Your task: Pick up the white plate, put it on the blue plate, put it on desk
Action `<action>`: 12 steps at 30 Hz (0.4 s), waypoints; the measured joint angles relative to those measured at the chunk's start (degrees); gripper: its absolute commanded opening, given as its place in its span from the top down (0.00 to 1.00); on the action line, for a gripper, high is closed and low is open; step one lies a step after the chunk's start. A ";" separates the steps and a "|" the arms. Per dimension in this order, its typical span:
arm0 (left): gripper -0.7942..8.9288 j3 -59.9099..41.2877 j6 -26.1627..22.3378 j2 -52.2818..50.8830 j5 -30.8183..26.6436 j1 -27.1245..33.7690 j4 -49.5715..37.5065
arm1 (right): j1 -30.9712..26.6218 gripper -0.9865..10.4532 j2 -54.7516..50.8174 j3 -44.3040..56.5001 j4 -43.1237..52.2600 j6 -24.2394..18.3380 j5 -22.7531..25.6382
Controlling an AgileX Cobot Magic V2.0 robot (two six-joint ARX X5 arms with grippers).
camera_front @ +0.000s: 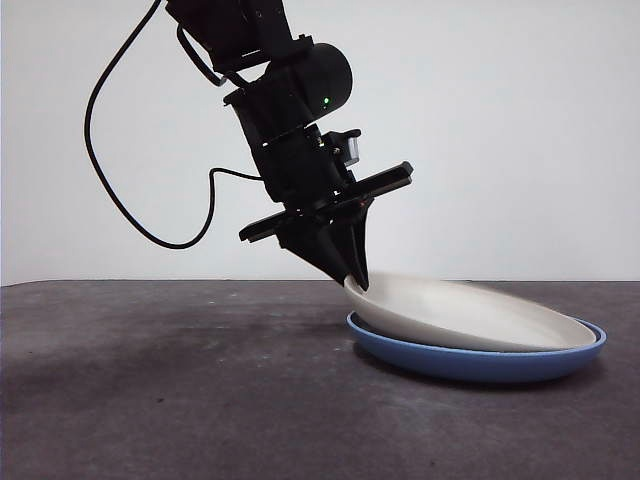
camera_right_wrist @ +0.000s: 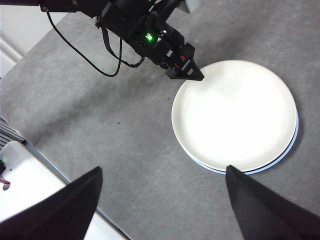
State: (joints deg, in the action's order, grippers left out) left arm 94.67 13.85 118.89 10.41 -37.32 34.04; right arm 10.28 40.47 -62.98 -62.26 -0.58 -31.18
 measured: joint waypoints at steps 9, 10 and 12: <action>0.66 0.09 -0.83 0.00 0.04 -1.01 -0.39 | 0.00 0.57 0.00 0.00 0.02 0.00 0.00; 0.66 0.20 -0.85 0.00 0.04 -1.03 -0.20 | 0.00 0.57 0.00 0.00 0.02 0.00 0.00; 0.66 0.90 -0.87 0.00 0.02 -1.03 0.72 | 0.00 0.57 0.00 0.00 0.00 0.00 0.00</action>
State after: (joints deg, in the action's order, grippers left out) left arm 95.57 12.97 118.89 10.44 -38.35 34.76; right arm 10.28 40.47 -62.98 -62.26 -0.58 -31.18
